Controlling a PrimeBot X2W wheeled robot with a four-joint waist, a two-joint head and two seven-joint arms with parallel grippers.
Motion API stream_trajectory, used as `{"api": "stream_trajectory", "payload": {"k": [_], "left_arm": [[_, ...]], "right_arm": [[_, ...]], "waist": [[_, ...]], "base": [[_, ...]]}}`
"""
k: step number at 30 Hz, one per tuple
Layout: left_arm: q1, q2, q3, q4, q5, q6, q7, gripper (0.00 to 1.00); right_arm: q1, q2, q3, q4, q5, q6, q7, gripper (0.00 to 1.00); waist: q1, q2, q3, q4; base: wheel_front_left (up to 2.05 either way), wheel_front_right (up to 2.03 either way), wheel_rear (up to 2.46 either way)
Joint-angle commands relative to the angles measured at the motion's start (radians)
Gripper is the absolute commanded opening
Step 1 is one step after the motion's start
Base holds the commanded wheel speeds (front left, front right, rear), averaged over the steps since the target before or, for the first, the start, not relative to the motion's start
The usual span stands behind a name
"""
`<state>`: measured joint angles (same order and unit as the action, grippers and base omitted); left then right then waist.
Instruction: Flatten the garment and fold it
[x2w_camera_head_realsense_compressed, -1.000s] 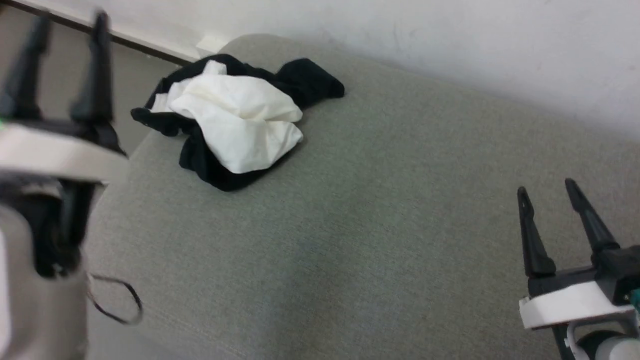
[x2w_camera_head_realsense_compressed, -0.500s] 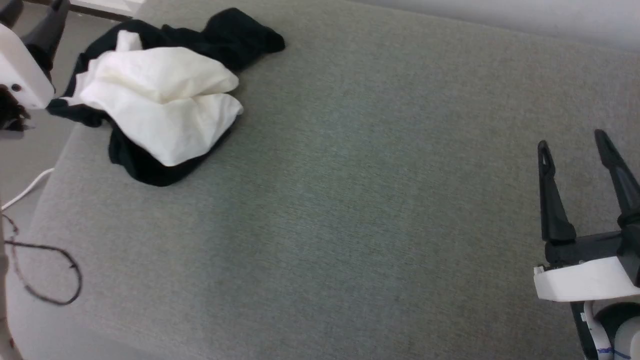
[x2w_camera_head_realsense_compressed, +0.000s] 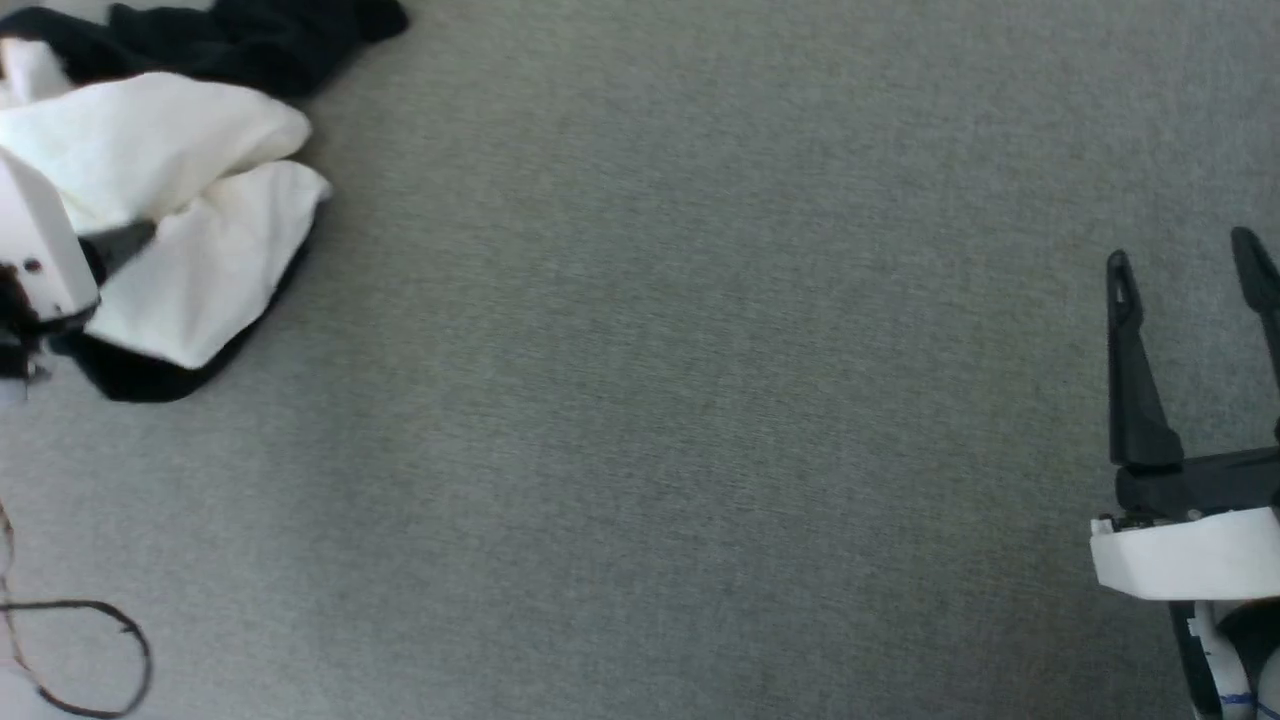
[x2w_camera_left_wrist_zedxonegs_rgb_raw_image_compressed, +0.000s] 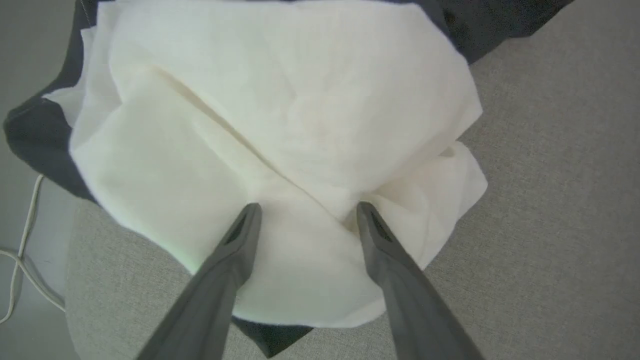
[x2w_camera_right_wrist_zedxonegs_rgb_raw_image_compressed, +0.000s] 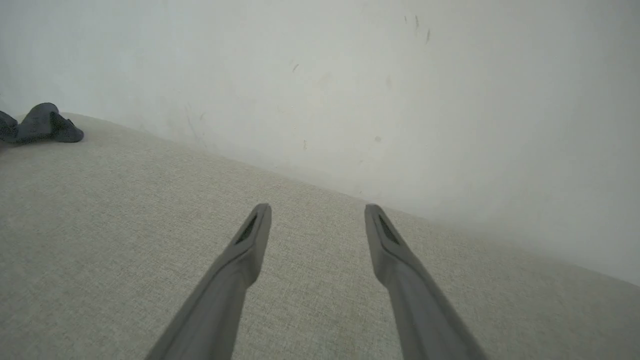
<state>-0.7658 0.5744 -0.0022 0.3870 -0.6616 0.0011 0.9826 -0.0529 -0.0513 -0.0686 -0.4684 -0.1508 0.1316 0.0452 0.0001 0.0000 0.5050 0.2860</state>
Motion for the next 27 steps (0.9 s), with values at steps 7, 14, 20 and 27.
{"api": "stream_trajectory", "payload": {"k": [7, 14, 20, 27], "left_arm": [[0.073, 0.003, -0.002, -0.011, -0.001, 0.041, 0.031, 1.0], [0.083, -0.001, -0.004, -0.015, 0.01, 0.001, -0.066, 0.0], [0.05, 0.015, 0.028, -0.006, 0.01, -0.025, -0.173, 0.0], [-0.026, 0.049, 0.051, -0.056, 0.014, -0.054, -0.253, 0.0]], "right_arm": [[-0.003, -0.014, -0.008, -0.036, -0.005, -0.001, 0.02, 1.0], [-0.013, -0.022, -0.004, -0.047, -0.001, -0.001, 0.036, 1.0], [-0.017, -0.018, -0.006, -0.019, 0.013, -0.001, 0.018, 1.0], [-0.008, -0.004, 0.002, 0.059, 0.044, -0.001, -0.036, 1.0]], "waist": [[-0.0001, 0.0, 0.068, -0.036], [-0.0001, 0.0, 0.072, -0.035], [-0.0001, 0.0, 0.014, -0.038], [-0.0001, 0.0, -0.123, -0.043]], "base": [[0.0, 0.0, 0.0], [0.0, 0.0, 0.0], [0.0, 0.0, 0.0], [0.0, 0.0, 0.0]]}}
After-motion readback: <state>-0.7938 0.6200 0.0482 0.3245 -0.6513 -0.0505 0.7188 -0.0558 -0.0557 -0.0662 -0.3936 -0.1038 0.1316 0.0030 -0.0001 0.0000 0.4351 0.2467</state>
